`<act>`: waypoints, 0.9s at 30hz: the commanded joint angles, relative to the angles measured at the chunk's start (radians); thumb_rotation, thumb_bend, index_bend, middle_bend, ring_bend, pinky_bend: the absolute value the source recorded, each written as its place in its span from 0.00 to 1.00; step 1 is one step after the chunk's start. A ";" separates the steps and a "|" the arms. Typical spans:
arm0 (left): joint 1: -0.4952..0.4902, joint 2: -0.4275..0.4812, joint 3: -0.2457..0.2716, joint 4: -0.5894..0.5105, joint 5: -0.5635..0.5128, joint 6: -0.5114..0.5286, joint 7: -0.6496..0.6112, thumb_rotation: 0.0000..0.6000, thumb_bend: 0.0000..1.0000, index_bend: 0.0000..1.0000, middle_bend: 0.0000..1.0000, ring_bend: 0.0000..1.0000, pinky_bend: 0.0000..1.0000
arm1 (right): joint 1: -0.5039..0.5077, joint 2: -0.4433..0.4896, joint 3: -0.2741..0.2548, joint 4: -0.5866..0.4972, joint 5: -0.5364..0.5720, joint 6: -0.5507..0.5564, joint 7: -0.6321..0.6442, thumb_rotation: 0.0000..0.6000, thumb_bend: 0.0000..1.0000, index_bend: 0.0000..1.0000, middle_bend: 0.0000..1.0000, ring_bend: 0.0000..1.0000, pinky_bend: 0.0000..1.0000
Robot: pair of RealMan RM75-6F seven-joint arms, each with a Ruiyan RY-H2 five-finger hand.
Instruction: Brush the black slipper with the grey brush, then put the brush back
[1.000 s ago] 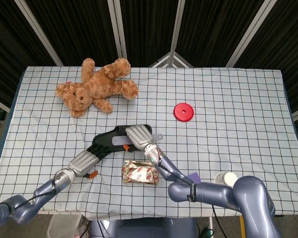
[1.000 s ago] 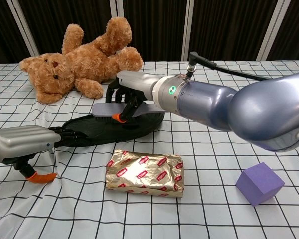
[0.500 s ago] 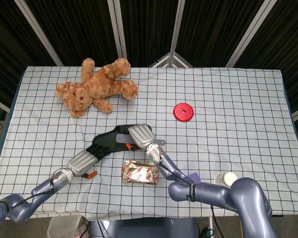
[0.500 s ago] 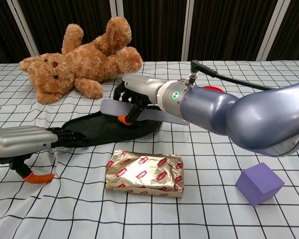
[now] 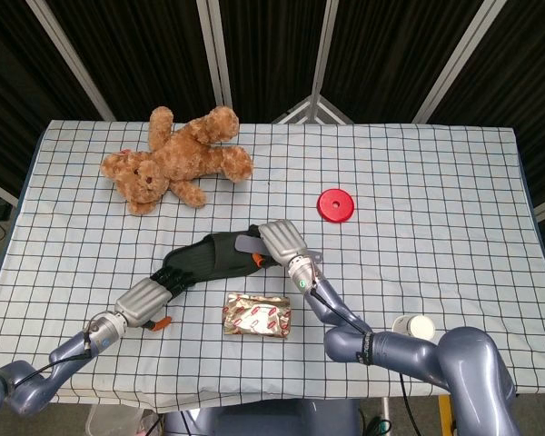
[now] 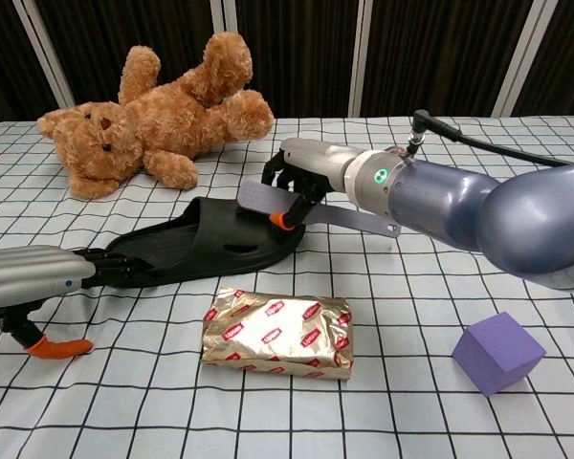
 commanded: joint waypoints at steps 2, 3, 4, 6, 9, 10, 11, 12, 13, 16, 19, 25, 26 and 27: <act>0.003 0.000 -0.003 -0.011 0.012 0.021 0.001 0.86 0.35 0.00 0.00 0.01 0.03 | -0.012 0.015 -0.001 -0.008 -0.009 0.010 0.003 1.00 0.46 0.68 0.58 0.50 0.51; 0.006 -0.001 -0.004 -0.013 0.021 0.038 0.000 0.81 0.30 0.00 0.00 0.00 0.03 | -0.015 0.022 -0.002 -0.014 -0.012 0.015 0.001 1.00 0.46 0.68 0.58 0.50 0.51; 0.012 -0.005 -0.006 -0.010 0.035 0.064 0.001 0.78 0.26 0.00 0.00 0.00 0.03 | -0.018 0.029 -0.002 -0.022 -0.016 0.021 -0.003 1.00 0.46 0.68 0.58 0.50 0.51; 0.036 -0.020 -0.006 0.007 0.084 0.150 0.002 0.74 0.18 0.00 0.00 0.00 0.03 | -0.027 0.053 -0.005 -0.048 -0.021 0.038 -0.021 1.00 0.46 0.68 0.58 0.50 0.51; 0.071 -0.019 0.013 0.015 0.144 0.252 -0.024 0.73 0.14 0.00 0.00 0.00 0.03 | -0.042 0.101 -0.011 -0.094 -0.013 0.063 -0.064 1.00 0.46 0.68 0.58 0.50 0.51; 0.080 -0.013 0.020 0.015 0.156 0.273 -0.027 0.73 0.14 0.00 0.00 0.00 0.03 | -0.048 0.115 -0.013 -0.109 -0.009 0.070 -0.075 1.00 0.46 0.68 0.58 0.50 0.51; 0.090 -0.004 0.028 0.013 0.164 0.292 -0.027 0.73 0.13 0.00 0.00 0.00 0.03 | -0.054 0.129 -0.015 -0.123 -0.005 0.078 -0.086 1.00 0.46 0.68 0.58 0.50 0.51; 0.107 0.014 0.036 0.006 0.171 0.320 -0.022 0.74 0.13 0.00 0.00 0.00 0.03 | -0.066 0.153 -0.018 -0.144 0.003 0.089 -0.098 1.00 0.46 0.68 0.58 0.50 0.51; 0.116 0.025 0.041 0.000 0.174 0.335 -0.017 0.74 0.13 0.00 0.00 0.00 0.03 | -0.072 0.167 -0.020 -0.158 0.008 0.093 -0.104 1.00 0.46 0.68 0.58 0.50 0.51; 0.150 0.071 0.053 -0.030 0.177 0.389 -0.012 0.74 0.13 0.00 0.00 0.00 0.03 | -0.097 0.210 -0.028 -0.188 0.028 0.104 -0.117 1.00 0.46 0.68 0.58 0.50 0.51; 0.188 0.125 0.061 -0.068 0.194 0.470 -0.026 0.74 0.13 0.00 0.00 0.00 0.03 | -0.125 0.252 -0.051 -0.205 0.049 0.089 -0.119 1.00 0.46 0.68 0.58 0.50 0.51; 0.244 0.169 0.061 -0.088 0.206 0.576 -0.055 0.74 0.13 0.00 0.00 0.00 0.03 | -0.150 0.288 -0.104 -0.177 0.072 0.014 -0.115 1.00 0.46 0.68 0.58 0.50 0.51; 0.254 0.170 0.060 -0.089 0.200 0.585 -0.065 0.74 0.13 0.00 0.00 0.00 0.03 | -0.153 0.291 -0.116 -0.167 0.077 -0.006 -0.113 1.00 0.46 0.68 0.58 0.50 0.51; 0.258 0.170 0.059 -0.089 0.196 0.587 -0.075 0.74 0.13 0.00 0.00 0.00 0.03 | -0.155 0.292 -0.123 -0.160 0.077 -0.017 -0.112 1.00 0.46 0.68 0.58 0.50 0.51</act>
